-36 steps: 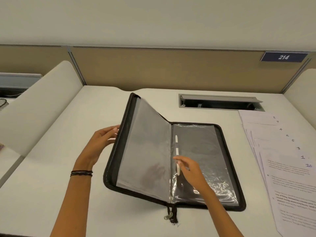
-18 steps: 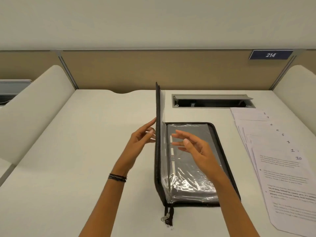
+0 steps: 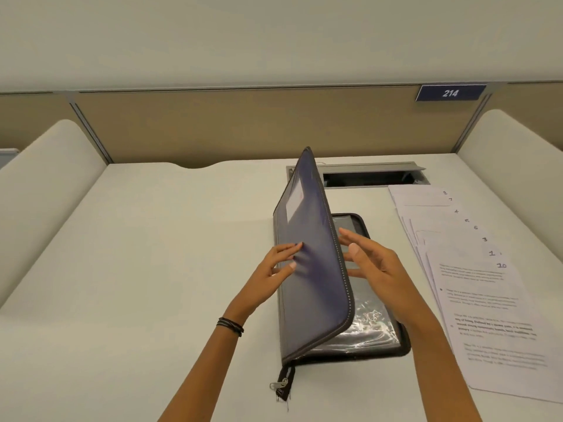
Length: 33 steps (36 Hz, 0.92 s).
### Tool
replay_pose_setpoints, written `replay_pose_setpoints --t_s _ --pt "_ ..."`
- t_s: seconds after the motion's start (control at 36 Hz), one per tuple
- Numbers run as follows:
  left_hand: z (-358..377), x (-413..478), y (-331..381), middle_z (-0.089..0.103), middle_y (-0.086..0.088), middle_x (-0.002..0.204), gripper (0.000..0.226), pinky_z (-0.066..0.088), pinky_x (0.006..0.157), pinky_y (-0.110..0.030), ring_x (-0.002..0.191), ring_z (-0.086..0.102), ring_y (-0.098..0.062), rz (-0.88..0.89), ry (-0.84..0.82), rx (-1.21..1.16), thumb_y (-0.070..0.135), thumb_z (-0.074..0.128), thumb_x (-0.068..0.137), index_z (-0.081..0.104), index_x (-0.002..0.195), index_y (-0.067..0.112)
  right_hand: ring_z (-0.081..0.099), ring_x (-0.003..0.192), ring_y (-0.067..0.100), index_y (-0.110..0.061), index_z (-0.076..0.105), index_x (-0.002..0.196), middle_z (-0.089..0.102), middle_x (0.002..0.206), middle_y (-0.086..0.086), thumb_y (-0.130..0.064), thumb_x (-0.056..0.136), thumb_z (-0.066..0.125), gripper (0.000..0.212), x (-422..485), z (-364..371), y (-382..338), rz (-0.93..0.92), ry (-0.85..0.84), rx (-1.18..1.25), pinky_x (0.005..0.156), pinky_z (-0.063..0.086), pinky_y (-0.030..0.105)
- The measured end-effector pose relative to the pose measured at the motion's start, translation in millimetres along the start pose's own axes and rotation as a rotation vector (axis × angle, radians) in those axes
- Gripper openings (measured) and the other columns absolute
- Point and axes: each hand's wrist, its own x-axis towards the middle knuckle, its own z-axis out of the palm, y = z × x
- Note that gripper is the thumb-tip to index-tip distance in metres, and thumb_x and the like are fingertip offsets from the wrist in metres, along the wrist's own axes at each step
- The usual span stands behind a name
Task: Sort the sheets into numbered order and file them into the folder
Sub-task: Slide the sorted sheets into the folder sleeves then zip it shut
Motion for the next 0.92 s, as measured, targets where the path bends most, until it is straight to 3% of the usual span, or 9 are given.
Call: replay_pose_setpoints --t_s 0.11,0.19,0.25,0.36,0.44,0.58,0.75,0.83,0.92 --pt "8 2 -14 0.035 0.014 0.144 0.039 0.036 0.096 -0.005 0.129 0.037 0.001 0.0 -0.058 0.065 0.021 0.045 0.1 0.04 0.134 0.04 0.059 0.092 -0.016 -0.031 0.049 0.124 0.059 0.109 -0.023 -0.017 0.096 0.046 0.031 -3 -12 5 0.066 0.077 -0.068 0.068 0.048 0.007" --pt "14 4 -26 0.029 0.012 0.151 0.039 0.027 0.107 -0.019 0.138 0.028 -0.007 -0.026 -0.093 0.134 0.023 0.044 0.1 0.035 0.134 0.041 0.06 0.089 -0.012 -0.031 0.048 0.129 0.058 0.106 -0.024 -0.02 0.096 0.048 0.035 -3 -23 14 0.131 0.146 -0.14 0.068 0.048 0.006" --pt "17 3 -32 0.024 0.01 0.154 0.042 0.022 0.107 -0.019 0.141 0.023 -0.008 -0.053 -0.115 0.161 0.023 0.044 0.101 0.034 0.139 0.036 0.061 0.096 -0.002 -0.025 0.048 0.135 0.06 0.113 -0.016 -0.023 0.096 0.05 0.039 -3 -30 23 0.183 0.192 -0.191 0.075 0.05 0.012" --pt "21 2 -44 0.017 0.007 0.157 0.049 0.018 0.111 -0.023 0.145 0.017 -0.013 -0.087 -0.171 0.21 0.021 0.044 0.101 0.028 0.146 0.027 0.057 0.112 0.022 -0.018 0.047 0.138 0.057 0.129 0.002 -0.018 0.096 0.05 0.041 -5 -41 41 0.275 0.294 -0.272 0.093 0.051 0.04" --pt "24 1 -52 0.012 0.013 0.155 0.051 0.018 0.114 -0.029 0.145 0.016 -0.015 -0.114 -0.206 0.222 0.02 0.044 0.101 0.024 0.147 0.027 0.057 0.099 0.02 -0.015 0.048 0.136 0.058 0.127 0.007 -0.012 0.097 0.048 0.039 -8 -44 55 0.3 0.336 -0.306 0.086 0.05 0.034" --pt "28 -3 -60 0.005 0.021 0.15 0.054 0.017 0.114 -0.029 0.144 0.014 -0.013 -0.11 -0.233 0.23 0.022 0.044 0.101 0.017 0.147 0.032 0.052 0.118 0.03 -0.013 0.044 0.139 0.052 0.134 0.01 -0.013 0.098 0.047 0.041 -11 -48 72 0.366 0.345 -0.373 0.094 0.046 0.039" --pt "32 -6 -60 0.002 0.021 0.15 0.056 0.016 0.115 -0.031 0.145 0.012 -0.015 -0.098 -0.227 0.235 0.024 0.045 0.1 0.013 0.145 0.034 0.051 0.119 0.027 -0.016 0.043 0.14 0.052 0.134 0.008 -0.014 0.098 0.045 0.042 -13 -49 73 0.371 0.305 -0.346 0.094 0.045 0.038" --pt "31 -9 -54 0.004 0.022 0.15 0.054 0.017 0.113 -0.026 0.146 0.012 -0.014 -0.123 -0.192 0.173 0.028 0.044 0.1 0.014 0.144 0.035 0.052 0.121 0.021 -0.023 0.041 0.14 0.053 0.128 -0.007 -0.023 0.1 0.04 0.04 -15 -45 60 0.311 0.268 -0.239 0.1 0.046 0.042" --pt "23 -13 -36 0.013 0.016 0.155 0.052 0.018 0.111 -0.022 0.145 0.015 -0.01 -0.154 -0.111 0.072 0.036 0.042 0.099 0.017 0.144 0.039 0.059 0.107 0.007 -0.037 0.048 0.128 0.06 0.112 -0.022 -0.039 0.098 0.03 0.035 -18 -32 35 0.264 0.184 0.011 0.083 0.05 0.021"
